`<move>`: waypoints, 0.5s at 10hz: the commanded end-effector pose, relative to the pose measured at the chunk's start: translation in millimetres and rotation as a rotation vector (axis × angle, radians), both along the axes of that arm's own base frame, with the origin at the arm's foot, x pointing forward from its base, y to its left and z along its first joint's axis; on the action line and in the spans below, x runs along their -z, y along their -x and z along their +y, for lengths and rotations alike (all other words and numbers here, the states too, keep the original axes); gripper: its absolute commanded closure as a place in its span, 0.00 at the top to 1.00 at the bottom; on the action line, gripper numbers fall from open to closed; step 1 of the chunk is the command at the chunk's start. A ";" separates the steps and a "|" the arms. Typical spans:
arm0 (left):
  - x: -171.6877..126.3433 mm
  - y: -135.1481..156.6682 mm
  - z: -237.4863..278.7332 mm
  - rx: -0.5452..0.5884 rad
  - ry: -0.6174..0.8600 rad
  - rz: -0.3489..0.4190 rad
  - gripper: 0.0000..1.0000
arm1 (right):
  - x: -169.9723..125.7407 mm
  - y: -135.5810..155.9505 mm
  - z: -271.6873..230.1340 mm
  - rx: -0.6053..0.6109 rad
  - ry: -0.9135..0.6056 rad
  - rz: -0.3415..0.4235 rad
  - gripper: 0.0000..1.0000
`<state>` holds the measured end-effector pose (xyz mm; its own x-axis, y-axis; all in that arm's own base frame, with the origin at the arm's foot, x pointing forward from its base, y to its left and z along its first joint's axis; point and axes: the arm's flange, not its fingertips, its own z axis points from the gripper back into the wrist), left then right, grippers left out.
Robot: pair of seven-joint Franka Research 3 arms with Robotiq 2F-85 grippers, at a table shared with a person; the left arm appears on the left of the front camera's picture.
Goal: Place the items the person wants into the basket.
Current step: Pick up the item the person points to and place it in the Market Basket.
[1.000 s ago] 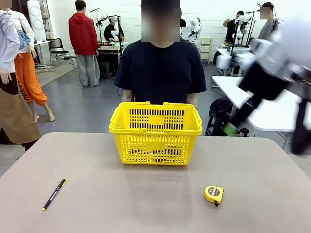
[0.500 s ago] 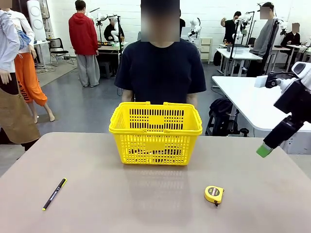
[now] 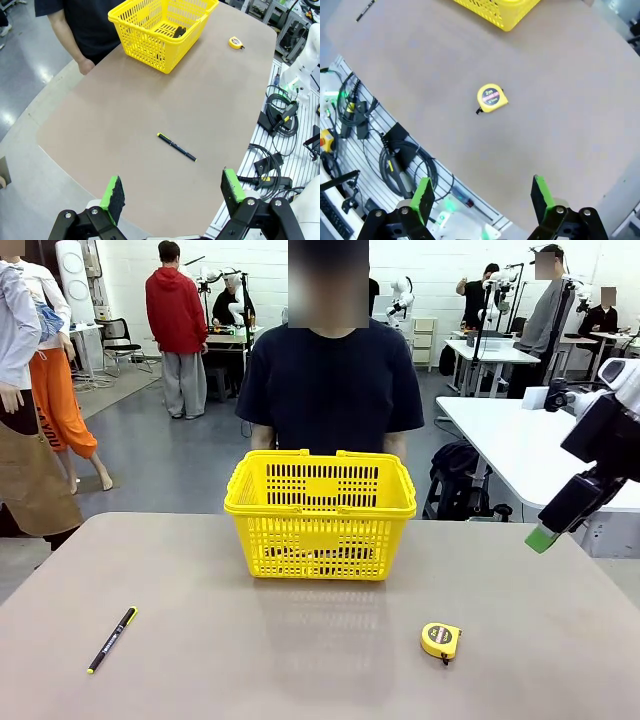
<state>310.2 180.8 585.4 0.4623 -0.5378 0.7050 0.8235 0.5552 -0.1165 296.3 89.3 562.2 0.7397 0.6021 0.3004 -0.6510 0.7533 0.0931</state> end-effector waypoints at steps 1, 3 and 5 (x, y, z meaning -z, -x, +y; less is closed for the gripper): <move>1.7 1.0 0.8 0.016 0.012 -0.022 1.00 | 7.9 4.1 -0.3 -0.020 0.003 -0.004 1.00; 1.7 1.0 0.8 0.016 0.012 -0.022 1.00 | 7.9 4.1 -0.3 -0.020 0.003 -0.004 1.00; 1.7 1.0 0.8 0.016 0.012 -0.022 1.00 | -27.2 25.1 -42.8 -0.023 -0.077 -0.110 1.00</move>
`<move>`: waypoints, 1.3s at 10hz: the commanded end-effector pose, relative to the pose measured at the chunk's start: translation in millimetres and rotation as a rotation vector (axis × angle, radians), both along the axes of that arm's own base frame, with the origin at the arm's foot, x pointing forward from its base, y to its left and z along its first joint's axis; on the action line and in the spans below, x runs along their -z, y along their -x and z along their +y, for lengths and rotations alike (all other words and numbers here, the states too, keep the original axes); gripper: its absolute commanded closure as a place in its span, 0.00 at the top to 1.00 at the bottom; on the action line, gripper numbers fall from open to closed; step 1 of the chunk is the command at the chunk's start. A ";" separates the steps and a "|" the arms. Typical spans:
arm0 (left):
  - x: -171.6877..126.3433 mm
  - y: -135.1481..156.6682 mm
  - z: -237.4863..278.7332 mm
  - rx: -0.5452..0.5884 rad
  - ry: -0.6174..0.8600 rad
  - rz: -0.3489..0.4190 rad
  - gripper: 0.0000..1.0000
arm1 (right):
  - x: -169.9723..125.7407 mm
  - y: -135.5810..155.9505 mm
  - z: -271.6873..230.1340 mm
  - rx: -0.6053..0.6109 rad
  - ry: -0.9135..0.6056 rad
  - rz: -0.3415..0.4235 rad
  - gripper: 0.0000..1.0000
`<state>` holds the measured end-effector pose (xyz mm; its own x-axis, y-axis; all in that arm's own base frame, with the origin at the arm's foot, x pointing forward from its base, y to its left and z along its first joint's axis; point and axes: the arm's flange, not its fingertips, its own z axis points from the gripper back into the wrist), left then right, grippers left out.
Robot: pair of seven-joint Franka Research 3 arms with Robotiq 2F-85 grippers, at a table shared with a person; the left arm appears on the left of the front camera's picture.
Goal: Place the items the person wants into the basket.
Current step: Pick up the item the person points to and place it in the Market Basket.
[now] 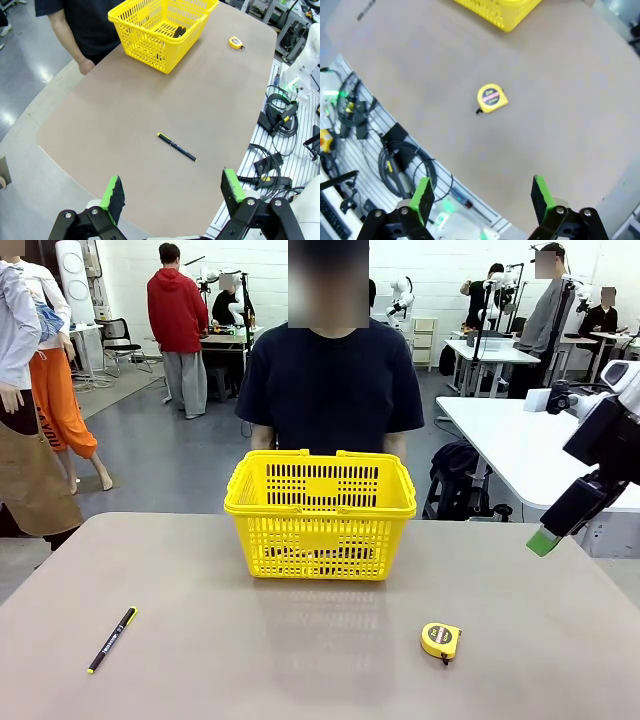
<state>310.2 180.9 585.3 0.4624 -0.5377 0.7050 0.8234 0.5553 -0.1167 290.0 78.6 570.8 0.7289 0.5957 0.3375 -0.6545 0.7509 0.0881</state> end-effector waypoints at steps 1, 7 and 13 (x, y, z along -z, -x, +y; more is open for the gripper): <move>1.6 1.0 0.7 0.016 0.012 -0.022 1.00 | -41.0 33.8 -73.9 -0.052 -0.075 -0.184 1.00; 1.6 1.0 0.7 0.016 0.012 -0.022 1.00 | -100.2 50.1 -277.5 -0.413 -0.619 -0.440 1.00; 1.6 1.0 0.7 0.016 0.012 -0.022 1.00 | -65.5 23.0 -289.0 -0.291 -0.411 -0.472 1.00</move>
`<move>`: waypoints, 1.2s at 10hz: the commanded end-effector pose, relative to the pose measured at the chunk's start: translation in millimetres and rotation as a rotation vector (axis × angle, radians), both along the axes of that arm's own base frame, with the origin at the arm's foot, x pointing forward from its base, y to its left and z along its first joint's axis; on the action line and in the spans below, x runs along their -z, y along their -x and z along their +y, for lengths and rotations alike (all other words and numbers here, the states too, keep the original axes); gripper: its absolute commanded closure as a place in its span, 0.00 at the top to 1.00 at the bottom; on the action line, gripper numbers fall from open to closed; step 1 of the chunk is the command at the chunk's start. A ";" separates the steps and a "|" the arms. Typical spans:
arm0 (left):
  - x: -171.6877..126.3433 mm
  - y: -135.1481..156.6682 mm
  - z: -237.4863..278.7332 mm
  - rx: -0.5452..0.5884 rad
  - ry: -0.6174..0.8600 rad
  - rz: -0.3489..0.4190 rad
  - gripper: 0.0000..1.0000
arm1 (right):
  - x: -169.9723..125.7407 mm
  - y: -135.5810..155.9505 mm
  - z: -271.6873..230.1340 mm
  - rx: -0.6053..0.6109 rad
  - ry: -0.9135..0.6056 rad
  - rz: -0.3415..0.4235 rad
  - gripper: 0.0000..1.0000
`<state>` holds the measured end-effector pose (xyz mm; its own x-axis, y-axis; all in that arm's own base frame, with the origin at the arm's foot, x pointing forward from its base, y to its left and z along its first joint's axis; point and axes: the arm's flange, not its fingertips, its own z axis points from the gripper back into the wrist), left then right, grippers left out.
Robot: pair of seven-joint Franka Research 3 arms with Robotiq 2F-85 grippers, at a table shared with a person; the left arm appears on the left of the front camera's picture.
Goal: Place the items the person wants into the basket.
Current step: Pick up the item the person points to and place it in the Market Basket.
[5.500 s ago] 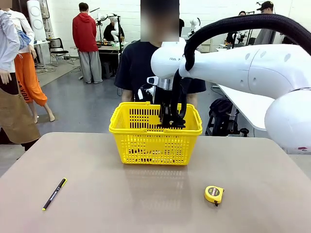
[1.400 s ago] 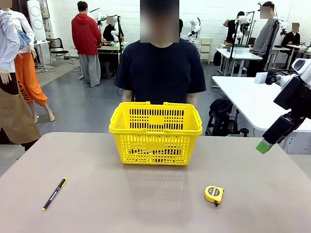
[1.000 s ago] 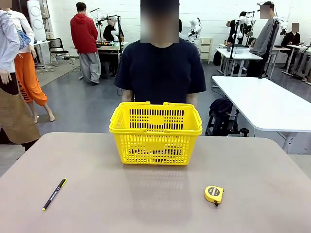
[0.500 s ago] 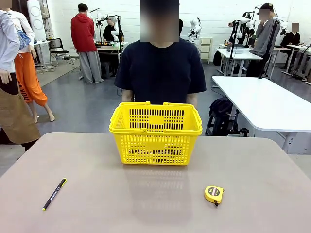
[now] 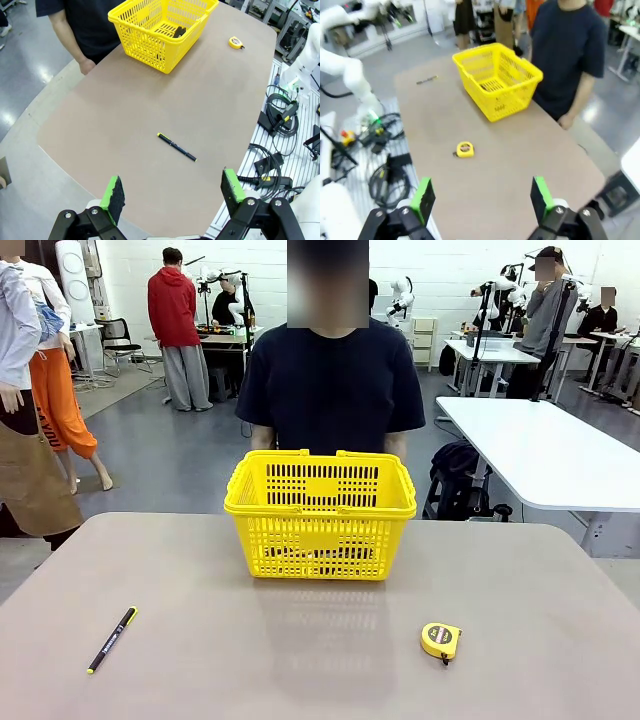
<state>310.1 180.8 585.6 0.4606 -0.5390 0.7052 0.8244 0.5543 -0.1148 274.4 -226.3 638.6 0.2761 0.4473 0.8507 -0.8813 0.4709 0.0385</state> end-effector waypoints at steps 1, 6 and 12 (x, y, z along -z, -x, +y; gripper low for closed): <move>1.8 1.0 0.9 0.015 0.013 -0.021 1.00 | -3.9 13.1 25.1 0.045 0.097 -0.046 1.00; 1.8 1.0 0.9 0.015 0.013 -0.021 1.00 | 0.0 0.0 0.0 0.000 0.000 0.000 1.00; 1.8 1.0 0.9 0.015 0.013 -0.021 1.00 | 0.0 0.0 0.0 0.000 0.000 0.000 1.00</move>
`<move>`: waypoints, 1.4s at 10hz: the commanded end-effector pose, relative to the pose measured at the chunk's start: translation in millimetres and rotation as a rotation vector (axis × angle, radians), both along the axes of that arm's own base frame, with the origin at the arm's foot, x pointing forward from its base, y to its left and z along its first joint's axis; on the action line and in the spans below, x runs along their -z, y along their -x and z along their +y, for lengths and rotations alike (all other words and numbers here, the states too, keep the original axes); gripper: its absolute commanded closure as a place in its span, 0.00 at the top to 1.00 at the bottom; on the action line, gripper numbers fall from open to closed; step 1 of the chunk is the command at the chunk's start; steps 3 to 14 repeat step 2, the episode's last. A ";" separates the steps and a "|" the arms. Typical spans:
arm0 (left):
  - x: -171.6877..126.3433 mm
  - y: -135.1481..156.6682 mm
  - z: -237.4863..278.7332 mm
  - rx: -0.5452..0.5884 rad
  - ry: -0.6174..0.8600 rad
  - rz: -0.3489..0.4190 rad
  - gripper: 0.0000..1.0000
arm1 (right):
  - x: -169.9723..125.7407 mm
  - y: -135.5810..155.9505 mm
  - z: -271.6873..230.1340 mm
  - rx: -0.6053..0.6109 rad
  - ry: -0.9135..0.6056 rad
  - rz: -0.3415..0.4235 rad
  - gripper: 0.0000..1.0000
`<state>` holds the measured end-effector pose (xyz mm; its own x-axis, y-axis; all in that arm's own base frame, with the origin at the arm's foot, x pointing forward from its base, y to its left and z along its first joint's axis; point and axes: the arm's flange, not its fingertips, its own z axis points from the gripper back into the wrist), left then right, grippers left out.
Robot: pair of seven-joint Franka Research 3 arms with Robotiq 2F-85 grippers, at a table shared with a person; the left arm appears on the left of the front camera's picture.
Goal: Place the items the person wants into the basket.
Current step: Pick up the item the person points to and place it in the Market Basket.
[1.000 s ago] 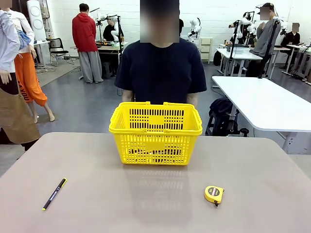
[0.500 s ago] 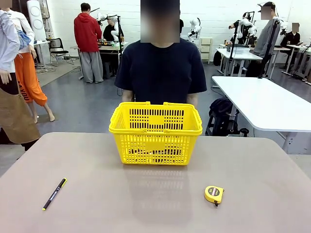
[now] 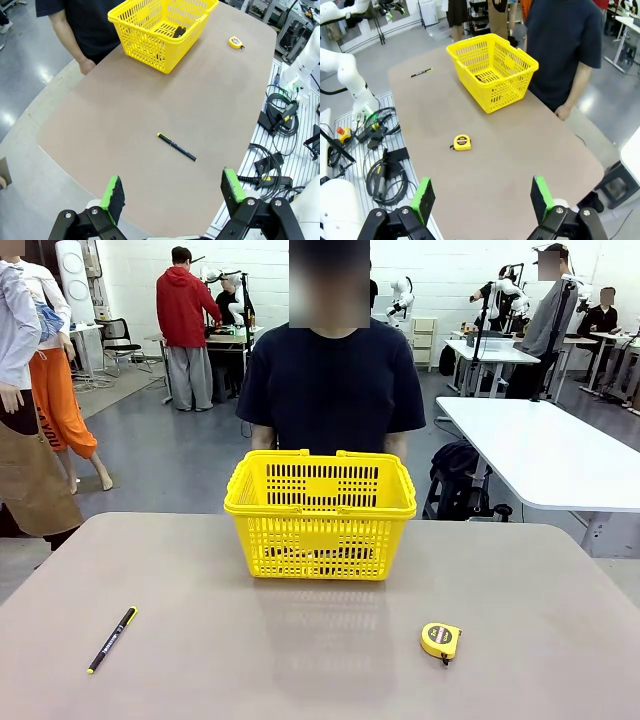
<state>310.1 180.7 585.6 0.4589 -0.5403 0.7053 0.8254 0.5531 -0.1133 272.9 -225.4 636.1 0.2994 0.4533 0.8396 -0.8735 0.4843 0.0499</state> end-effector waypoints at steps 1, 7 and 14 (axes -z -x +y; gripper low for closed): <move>1.9 1.0 0.9 0.013 0.013 -0.019 1.00 | -2.5 -1.5 -0.9 -0.015 -0.012 -0.020 1.00; 1.9 1.0 0.9 0.013 0.013 -0.019 1.00 | -2.5 -1.5 -0.9 -0.015 -0.012 -0.020 1.00; 1.9 1.0 0.9 0.013 0.013 -0.019 1.00 | -2.5 -1.5 -0.9 -0.015 -0.012 -0.020 1.00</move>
